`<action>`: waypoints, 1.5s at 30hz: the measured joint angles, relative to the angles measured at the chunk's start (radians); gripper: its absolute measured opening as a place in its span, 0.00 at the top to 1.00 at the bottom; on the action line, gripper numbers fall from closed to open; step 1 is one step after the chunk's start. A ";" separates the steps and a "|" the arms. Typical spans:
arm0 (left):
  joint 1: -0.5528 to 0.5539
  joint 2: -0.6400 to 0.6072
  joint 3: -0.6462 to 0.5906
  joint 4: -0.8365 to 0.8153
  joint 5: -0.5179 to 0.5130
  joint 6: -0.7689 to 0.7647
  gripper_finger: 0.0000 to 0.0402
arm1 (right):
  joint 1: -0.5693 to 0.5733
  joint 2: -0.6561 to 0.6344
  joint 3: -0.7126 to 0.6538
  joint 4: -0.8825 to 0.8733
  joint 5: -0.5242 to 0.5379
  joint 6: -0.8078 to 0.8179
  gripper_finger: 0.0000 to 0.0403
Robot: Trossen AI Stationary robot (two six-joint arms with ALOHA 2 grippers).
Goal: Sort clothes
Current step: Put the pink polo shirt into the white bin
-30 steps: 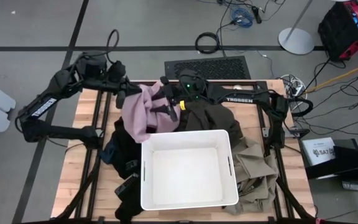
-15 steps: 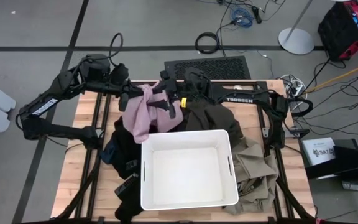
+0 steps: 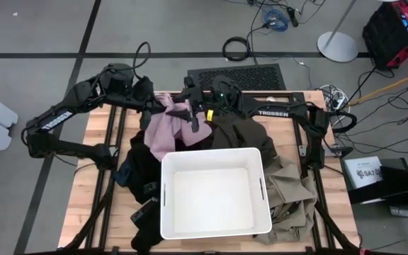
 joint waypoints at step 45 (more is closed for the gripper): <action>0.001 -0.028 0.033 -0.139 -0.102 0.214 0.60 | -0.017 -0.008 0.105 -0.122 0.028 -0.090 1.00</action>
